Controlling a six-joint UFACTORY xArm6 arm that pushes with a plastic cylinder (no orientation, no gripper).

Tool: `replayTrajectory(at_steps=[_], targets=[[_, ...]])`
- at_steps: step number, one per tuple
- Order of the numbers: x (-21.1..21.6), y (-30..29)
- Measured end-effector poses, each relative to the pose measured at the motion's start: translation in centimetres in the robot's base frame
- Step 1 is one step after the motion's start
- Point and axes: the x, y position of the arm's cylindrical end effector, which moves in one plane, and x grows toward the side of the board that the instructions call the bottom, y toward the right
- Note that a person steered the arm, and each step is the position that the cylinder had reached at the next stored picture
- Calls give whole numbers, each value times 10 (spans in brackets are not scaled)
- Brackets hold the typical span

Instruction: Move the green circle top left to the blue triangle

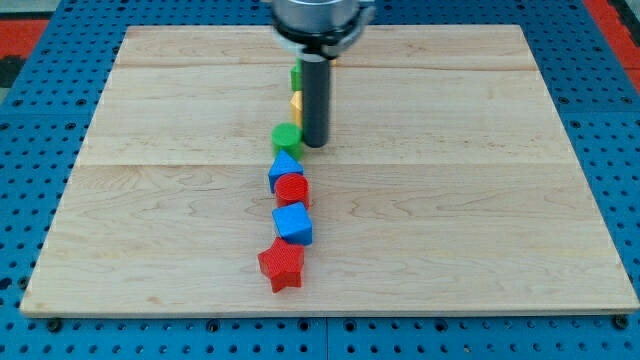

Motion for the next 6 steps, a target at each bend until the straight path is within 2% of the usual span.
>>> replayTrajectory(at_steps=[1,2,4,5,6], targets=[[3,-34],[24,-8],[24,-105],[4,-112],[15,13]])
